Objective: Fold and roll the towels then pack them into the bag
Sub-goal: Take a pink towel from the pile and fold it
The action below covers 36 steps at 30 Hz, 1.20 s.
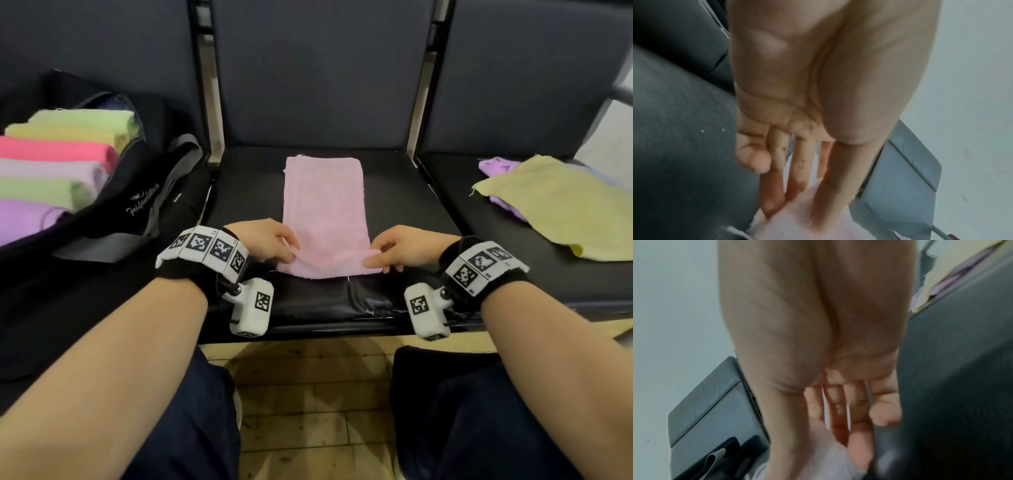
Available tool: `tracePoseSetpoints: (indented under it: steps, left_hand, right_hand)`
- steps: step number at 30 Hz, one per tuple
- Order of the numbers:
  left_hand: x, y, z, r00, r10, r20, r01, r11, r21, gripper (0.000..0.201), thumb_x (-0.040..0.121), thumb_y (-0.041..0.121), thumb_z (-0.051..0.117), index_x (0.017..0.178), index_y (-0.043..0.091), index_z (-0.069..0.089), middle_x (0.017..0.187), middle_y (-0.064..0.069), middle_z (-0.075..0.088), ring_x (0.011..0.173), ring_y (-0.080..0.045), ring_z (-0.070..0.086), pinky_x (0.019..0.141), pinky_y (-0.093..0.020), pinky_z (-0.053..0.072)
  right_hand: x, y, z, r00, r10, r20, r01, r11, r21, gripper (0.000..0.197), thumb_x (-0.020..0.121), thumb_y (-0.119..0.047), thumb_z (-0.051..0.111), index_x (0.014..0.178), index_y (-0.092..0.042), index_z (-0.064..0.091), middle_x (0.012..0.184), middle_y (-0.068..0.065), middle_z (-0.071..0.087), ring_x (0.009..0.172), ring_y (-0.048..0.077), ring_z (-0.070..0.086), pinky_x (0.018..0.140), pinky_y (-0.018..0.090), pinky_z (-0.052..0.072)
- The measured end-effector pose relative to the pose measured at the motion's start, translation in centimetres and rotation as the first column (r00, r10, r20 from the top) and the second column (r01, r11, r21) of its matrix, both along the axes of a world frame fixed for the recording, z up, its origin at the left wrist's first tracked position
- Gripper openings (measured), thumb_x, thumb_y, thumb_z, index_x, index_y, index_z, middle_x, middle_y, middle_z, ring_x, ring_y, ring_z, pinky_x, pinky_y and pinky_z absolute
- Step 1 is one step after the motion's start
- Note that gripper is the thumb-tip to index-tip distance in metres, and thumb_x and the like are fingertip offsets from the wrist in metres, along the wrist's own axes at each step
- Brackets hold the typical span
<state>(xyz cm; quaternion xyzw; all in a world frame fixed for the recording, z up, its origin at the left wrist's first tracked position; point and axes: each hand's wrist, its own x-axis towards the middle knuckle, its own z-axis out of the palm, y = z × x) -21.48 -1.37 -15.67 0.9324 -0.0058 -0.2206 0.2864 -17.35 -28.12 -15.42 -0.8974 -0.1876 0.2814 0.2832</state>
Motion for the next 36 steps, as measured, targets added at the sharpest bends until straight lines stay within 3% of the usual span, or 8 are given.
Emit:
tracePoseSetpoints:
  steps: [7,13,18,21,24,28,32,36]
  left_hand:
    - [0.4,0.3,-0.5,0.997,0.065,-0.046,-0.068,0.995,-0.078,0.012,0.086,0.028,0.069,0.095,0.019,0.069,0.088,0.002,0.065,0.079,-0.014,0.06,0.076,-0.026,0.053]
    - [0.1,-0.5,-0.6,0.972,0.192,-0.138,-0.215,0.961,-0.174,0.008,0.093,0.016,0.059,0.1,0.016,0.062,0.078,0.0,0.055,0.061,-0.007,0.051,0.048,-0.012,0.045]
    - [-0.1,-1.3,-1.2,0.987,0.159,-0.037,-0.16,0.986,-0.042,0.007,0.083,0.019,0.066,0.086,0.014,0.069,0.08,-0.006,0.061,0.072,-0.02,0.056,0.067,-0.026,0.05]
    - [-0.4,-1.5,-1.3,0.99,0.104,0.093,-0.103,0.995,-0.012,0.011,0.079,0.016,0.068,0.09,0.013,0.072,0.091,-0.002,0.066,0.087,-0.019,0.06,0.085,-0.029,0.051]
    - [-0.6,-1.6,-1.1,0.986,0.065,0.154,-0.057,0.997,-0.053,0.015,0.076,0.004,0.067,0.079,0.018,0.07,0.075,0.004,0.059,0.073,-0.014,0.054,0.072,-0.025,0.045]
    - [-0.7,-1.6,-0.8,0.989,-0.004,0.151,0.011,0.999,-0.049,0.031,0.075,0.0,0.06,0.062,0.027,0.069,0.075,-0.004,0.067,0.069,-0.014,0.055,0.07,-0.026,0.047]
    - [-1.1,-1.9,0.0,0.977,-0.132,0.169,0.118,0.989,0.093,0.013,0.084,0.015,0.061,0.087,0.022,0.071,0.076,0.016,0.058,0.066,-0.002,0.051,0.058,-0.012,0.038]
    - [-1.5,-1.7,-0.1,0.971,-0.214,0.108,0.194,0.967,0.166,0.024,0.079,0.024,0.071,0.102,0.021,0.063,0.081,0.016,0.048,0.073,-0.005,0.049,0.067,-0.022,0.039]
  right_hand:
    - [-0.3,0.4,-0.6,0.998,-0.06,-0.013,0.061,0.996,0.064,0.02,0.092,-0.022,0.063,0.077,-0.008,0.062,0.063,0.006,0.055,0.053,0.01,0.049,0.046,0.016,0.038]
    - [-0.7,1.2,-1.0,0.983,-0.184,-0.004,0.184,0.983,0.026,0.015,0.093,-0.006,0.052,0.08,-0.014,0.052,0.066,0.004,0.047,0.052,0.014,0.044,0.045,0.022,0.036]
    - [-0.9,2.2,-1.4,0.979,-0.178,0.099,0.187,0.978,-0.092,0.006,0.089,-0.009,0.053,0.086,-0.006,0.049,0.075,0.015,0.045,0.059,0.022,0.04,0.048,0.024,0.034]
    - [-0.7,2.4,-1.6,0.955,-0.121,0.27,0.18,0.961,-0.209,0.018,0.086,-0.015,0.06,0.101,-0.01,0.052,0.094,0.006,0.049,0.081,0.021,0.049,0.072,0.028,0.042]
    - [-0.8,2.9,-1.7,0.892,0.052,0.45,0.047,0.978,-0.205,0.021,0.079,-0.003,0.058,0.096,-0.014,0.061,0.099,0.003,0.048,0.092,0.024,0.048,0.084,0.035,0.043]
    - [-1.5,3.1,-1.2,0.909,0.119,0.399,-0.035,0.977,-0.211,0.032,0.083,0.003,0.045,0.089,-0.013,0.072,0.102,0.004,0.063,0.094,0.023,0.058,0.087,0.031,0.047]
    - [-1.9,2.5,0.2,0.955,0.077,0.285,-0.016,0.977,-0.211,0.019,0.082,-0.012,0.061,0.098,-0.019,0.071,0.084,-0.011,0.059,0.085,0.012,0.057,0.081,0.023,0.047]
    - [-2.1,2.0,0.1,0.948,0.152,0.279,-0.073,0.958,-0.276,0.027,0.078,-0.01,0.063,0.102,-0.022,0.066,0.1,-0.005,0.061,0.093,0.016,0.057,0.084,0.027,0.048]
